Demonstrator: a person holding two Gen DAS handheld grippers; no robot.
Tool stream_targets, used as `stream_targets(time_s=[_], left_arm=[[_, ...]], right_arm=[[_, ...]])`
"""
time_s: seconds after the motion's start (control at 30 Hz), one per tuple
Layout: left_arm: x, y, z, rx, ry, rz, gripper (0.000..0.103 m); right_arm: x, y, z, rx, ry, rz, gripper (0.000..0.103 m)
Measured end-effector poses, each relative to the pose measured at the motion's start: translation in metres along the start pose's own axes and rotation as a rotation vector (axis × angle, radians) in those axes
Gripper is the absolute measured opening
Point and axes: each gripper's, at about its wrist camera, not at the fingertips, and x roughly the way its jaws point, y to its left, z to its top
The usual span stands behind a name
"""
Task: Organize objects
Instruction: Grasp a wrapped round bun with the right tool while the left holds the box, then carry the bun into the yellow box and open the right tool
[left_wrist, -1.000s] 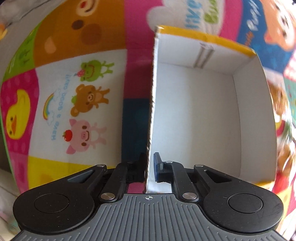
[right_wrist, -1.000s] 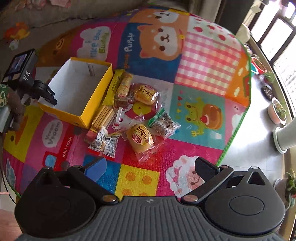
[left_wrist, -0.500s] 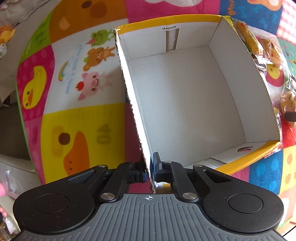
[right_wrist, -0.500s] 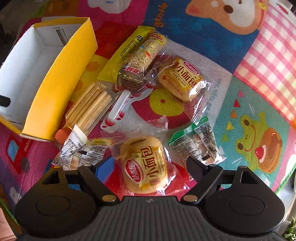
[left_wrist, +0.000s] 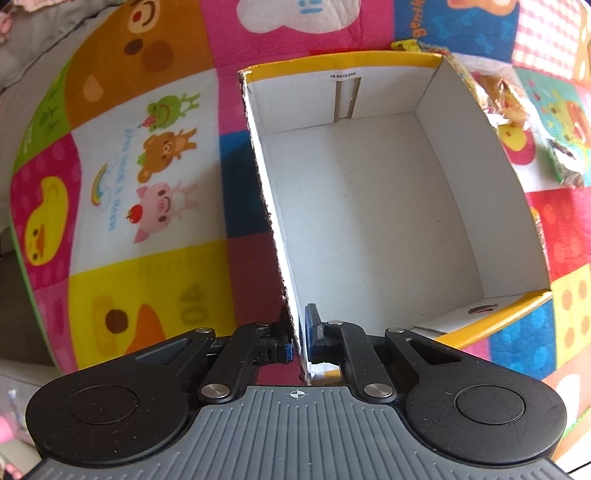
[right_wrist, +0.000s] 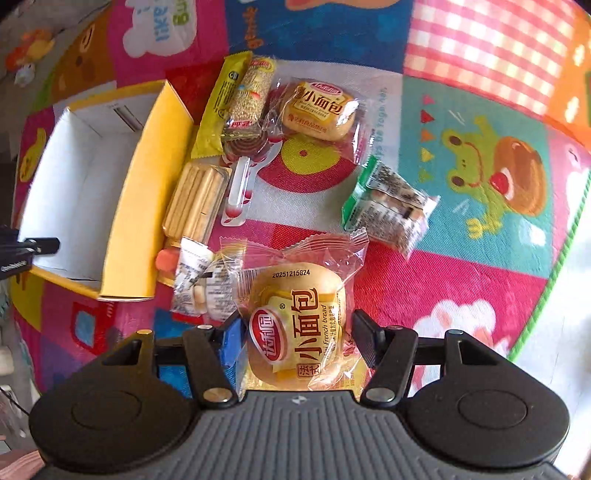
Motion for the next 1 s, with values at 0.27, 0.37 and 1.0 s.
stream_targets(time_s=[0.27, 0.37, 1.0], left_arm=[[-0.002, 0.016, 0.001, -0.042, -0.021, -0.119, 0.009], [0.001, 0.018, -0.002, 0.0, -0.031, -0.138, 0.009], [-0.005, 0.044, -0.033, -0.139, -0.031, -0.264, 0.011]], right_arm=[[-0.095, 0.039, -0.036, 0.226, -0.041, 0.031, 0.061], [-0.123, 0.064, -0.046, 0.246, -0.082, 0.043, 0.061], [-0.141, 0.211, 0.063, 0.153, -0.178, 0.113, 0.071]])
